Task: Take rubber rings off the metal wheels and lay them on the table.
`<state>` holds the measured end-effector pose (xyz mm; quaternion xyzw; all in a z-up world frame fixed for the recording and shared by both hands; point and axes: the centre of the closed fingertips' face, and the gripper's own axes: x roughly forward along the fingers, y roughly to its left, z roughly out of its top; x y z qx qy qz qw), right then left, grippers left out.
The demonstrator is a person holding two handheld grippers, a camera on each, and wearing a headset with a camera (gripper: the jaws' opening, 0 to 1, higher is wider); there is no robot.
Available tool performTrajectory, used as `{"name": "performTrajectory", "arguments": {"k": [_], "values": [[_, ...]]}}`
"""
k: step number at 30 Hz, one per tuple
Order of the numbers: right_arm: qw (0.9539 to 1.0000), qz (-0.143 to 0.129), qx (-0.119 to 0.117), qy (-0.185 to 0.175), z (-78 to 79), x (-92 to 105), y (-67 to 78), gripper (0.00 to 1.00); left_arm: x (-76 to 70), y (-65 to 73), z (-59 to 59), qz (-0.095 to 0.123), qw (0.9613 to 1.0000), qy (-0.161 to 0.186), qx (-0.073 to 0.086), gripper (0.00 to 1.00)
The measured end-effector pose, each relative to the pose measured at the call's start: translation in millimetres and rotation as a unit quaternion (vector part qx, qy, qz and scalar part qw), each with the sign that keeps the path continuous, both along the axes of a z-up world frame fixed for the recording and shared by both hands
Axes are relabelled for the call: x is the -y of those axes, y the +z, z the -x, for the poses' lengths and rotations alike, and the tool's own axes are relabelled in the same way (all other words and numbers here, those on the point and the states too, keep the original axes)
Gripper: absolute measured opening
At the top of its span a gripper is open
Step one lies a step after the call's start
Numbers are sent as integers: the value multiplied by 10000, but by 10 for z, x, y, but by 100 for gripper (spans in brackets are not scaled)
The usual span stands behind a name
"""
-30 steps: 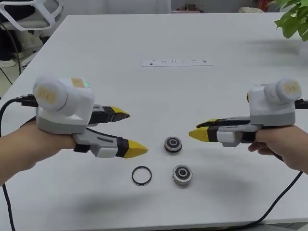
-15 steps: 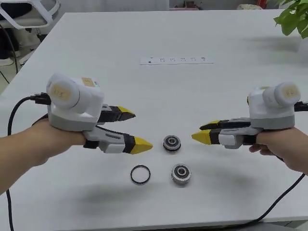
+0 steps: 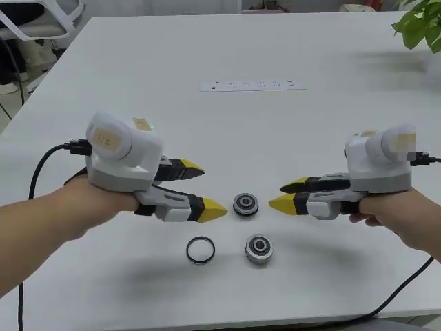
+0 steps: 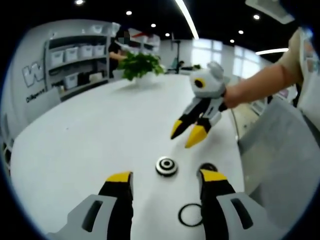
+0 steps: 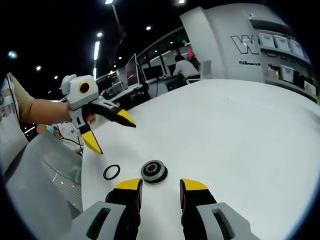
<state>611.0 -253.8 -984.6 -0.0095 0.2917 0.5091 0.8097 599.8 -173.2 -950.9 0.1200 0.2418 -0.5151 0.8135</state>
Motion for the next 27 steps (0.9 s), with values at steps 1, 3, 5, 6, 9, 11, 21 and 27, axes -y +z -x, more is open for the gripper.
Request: {"name": "performTrajectory", "arguments": {"k": [1,3,5,6,9,11,21,27], "values": [[10000,11,4,13,2,-7,-12,28,7,-12,0,2,10000,2,-13,53],[10000,18,9,35,8,-27,-28,28,25,-43,-1,3,10000,11,-38,52],[10000,29,16,51,13,-45,-42,28,43,-72,0,-3,10000,11,-64,52],[10000,36,16,71,19,-61,-55,28,54,-87,1,-10,10000,6,-74,51],[9999,76,22,136,42,-98,-85,28,73,-115,-9,-14,10000,5,-96,50],[9998,86,27,160,52,-120,-100,28,89,-131,-18,-9,9999,7,-110,49],[9996,111,32,249,47,-183,-149,28,207,-227,-56,-34,9998,-2,-194,44],[9996,94,29,280,41,-221,-159,29,253,-295,-104,-81,9997,-47,-218,41]]}}
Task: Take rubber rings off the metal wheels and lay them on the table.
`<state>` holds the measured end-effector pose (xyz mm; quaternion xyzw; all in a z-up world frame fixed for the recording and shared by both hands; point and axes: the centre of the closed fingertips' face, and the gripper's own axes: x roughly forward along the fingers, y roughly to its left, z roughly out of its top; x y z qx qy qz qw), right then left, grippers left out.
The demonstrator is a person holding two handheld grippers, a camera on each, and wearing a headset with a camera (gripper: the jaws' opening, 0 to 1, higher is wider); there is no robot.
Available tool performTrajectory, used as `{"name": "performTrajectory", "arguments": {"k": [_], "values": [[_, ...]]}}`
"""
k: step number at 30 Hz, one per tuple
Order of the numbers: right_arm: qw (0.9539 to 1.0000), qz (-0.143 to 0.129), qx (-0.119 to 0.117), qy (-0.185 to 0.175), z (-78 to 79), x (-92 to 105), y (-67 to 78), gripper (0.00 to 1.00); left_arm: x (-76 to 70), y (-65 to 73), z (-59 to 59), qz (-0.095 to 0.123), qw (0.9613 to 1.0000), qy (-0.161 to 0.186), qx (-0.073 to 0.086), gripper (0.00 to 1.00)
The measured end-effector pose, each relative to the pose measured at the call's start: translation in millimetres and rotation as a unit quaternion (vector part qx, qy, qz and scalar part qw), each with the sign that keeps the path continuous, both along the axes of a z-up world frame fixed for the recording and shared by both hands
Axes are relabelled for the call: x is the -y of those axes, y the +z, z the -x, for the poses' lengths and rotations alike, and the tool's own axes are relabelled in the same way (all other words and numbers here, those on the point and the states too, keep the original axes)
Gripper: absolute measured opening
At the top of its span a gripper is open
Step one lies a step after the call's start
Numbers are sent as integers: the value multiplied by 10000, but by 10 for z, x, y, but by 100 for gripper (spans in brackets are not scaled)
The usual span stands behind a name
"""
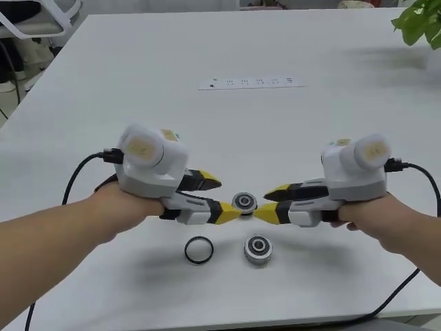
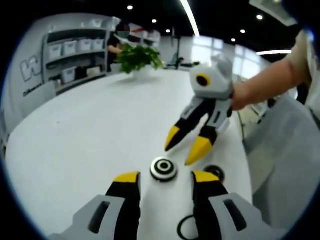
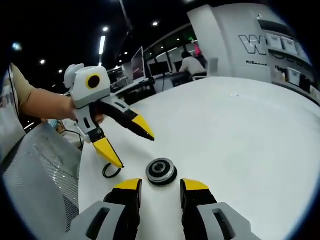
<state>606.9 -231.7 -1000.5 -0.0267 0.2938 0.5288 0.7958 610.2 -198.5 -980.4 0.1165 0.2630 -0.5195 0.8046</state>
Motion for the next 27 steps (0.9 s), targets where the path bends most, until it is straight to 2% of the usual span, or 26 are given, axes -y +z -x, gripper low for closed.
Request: {"name": "performTrajectory", "arguments": {"k": [6,9,15,17,27], "values": [[10000,0,-4,27,6,-20,-10,29,40,-37,-47,10,10000,56,-65,37],[10000,30,2,49,6,-5,-21,29,62,-69,-40,-111,9999,-11,12,36],[10000,43,-24,42,0,16,-61,29,149,-129,-20,-189,9997,-131,-18,33],[10000,43,-25,48,1,14,-65,29,169,-144,-31,-247,9996,-158,46,33],[10000,27,-42,52,-14,9,-77,30,244,-149,-77,-253,9996,-144,15,23]]}}
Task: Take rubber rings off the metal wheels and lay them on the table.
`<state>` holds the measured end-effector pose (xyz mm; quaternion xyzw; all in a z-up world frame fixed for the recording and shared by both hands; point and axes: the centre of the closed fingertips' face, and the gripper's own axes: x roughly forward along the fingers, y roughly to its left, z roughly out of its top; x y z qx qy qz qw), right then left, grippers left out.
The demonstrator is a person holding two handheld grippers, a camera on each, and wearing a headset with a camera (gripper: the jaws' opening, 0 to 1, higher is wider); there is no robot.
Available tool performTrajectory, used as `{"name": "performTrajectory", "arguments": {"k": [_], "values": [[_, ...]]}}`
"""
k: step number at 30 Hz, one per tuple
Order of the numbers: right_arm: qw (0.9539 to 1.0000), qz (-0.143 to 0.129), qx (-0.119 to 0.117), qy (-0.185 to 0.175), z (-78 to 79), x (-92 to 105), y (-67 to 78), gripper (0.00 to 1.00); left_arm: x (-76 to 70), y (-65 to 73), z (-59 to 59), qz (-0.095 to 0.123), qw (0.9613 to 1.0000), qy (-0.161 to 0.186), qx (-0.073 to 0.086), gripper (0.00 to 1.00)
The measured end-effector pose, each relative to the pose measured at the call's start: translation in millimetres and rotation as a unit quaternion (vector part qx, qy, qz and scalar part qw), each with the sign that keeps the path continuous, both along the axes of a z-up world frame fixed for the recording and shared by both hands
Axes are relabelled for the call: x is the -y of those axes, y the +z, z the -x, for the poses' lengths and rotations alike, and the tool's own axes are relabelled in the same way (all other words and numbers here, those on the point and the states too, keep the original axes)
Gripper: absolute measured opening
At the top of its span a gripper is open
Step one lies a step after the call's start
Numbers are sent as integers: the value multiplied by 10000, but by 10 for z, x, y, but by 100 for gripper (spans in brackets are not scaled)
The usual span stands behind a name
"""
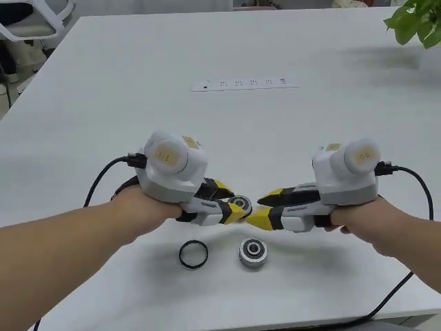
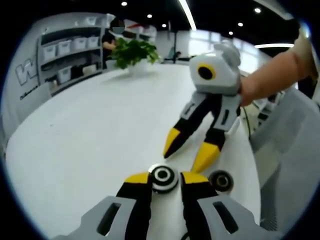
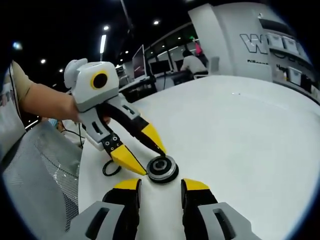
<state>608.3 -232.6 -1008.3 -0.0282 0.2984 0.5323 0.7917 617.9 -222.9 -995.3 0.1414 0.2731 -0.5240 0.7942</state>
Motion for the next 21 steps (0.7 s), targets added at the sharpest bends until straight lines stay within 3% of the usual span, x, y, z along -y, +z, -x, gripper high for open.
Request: {"name": "performTrajectory", "arguments": {"k": [8,16,21], "values": [[10000,5,-9,3,8,-1,-5,30,2,-55,-7,-166,9998,-30,67,19],[10000,11,19,-8,14,-17,-8,29,3,-69,-38,-273,9993,79,239,14],[10000,-1,70,-22,5,-63,0,29,-7,-63,-36,-273,9992,139,244,14]]}}
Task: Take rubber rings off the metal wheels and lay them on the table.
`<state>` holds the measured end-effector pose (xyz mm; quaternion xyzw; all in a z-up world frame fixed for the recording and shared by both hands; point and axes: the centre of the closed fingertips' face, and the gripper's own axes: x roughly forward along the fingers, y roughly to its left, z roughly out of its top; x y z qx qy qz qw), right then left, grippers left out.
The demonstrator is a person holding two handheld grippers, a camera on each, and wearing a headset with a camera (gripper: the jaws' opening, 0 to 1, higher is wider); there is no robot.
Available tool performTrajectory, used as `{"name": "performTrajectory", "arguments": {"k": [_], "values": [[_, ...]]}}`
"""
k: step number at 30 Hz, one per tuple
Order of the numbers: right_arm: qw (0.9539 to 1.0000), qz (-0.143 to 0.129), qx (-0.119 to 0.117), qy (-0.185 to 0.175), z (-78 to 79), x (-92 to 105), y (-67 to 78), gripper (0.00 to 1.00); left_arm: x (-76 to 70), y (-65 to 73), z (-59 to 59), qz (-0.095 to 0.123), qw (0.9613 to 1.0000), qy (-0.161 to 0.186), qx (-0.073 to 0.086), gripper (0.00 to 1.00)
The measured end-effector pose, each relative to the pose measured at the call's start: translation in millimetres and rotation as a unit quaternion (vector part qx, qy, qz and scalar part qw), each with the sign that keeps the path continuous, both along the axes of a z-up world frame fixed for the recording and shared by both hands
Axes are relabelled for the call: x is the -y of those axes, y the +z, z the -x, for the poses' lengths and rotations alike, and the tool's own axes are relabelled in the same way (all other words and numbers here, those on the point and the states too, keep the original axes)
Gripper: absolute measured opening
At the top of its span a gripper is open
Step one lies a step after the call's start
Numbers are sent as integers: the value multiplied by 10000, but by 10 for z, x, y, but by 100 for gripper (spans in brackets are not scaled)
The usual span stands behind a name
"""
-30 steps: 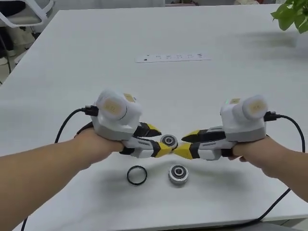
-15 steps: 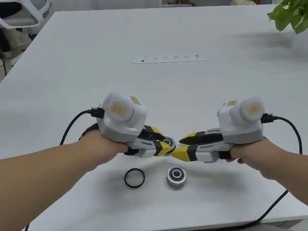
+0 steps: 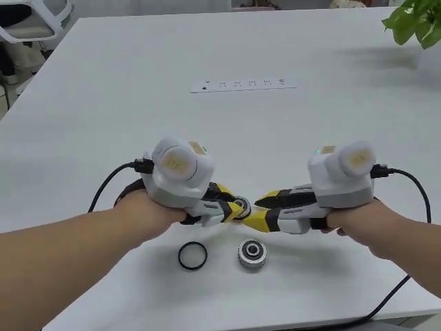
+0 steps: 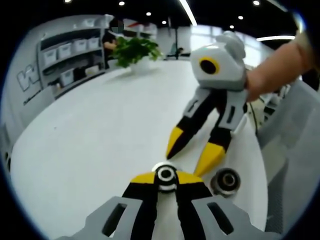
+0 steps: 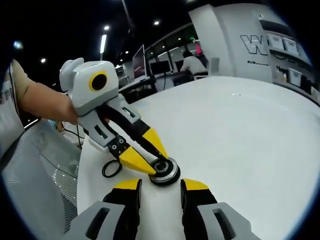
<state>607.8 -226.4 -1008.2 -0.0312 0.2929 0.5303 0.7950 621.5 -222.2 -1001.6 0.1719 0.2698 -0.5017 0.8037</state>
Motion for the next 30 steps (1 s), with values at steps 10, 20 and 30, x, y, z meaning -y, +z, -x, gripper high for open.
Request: {"name": "performTrajectory", "arguments": {"k": [10,20,30], "values": [[9998,142,130,-31,-27,-74,-53,29,-6,0,3,21,10000,58,6,14],[9991,254,332,-84,-73,-86,-74,25,-10,5,7,38,10000,76,23,14],[9986,305,441,-21,-41,-44,-74,19,-11,6,4,66,9999,111,44,14]]}}
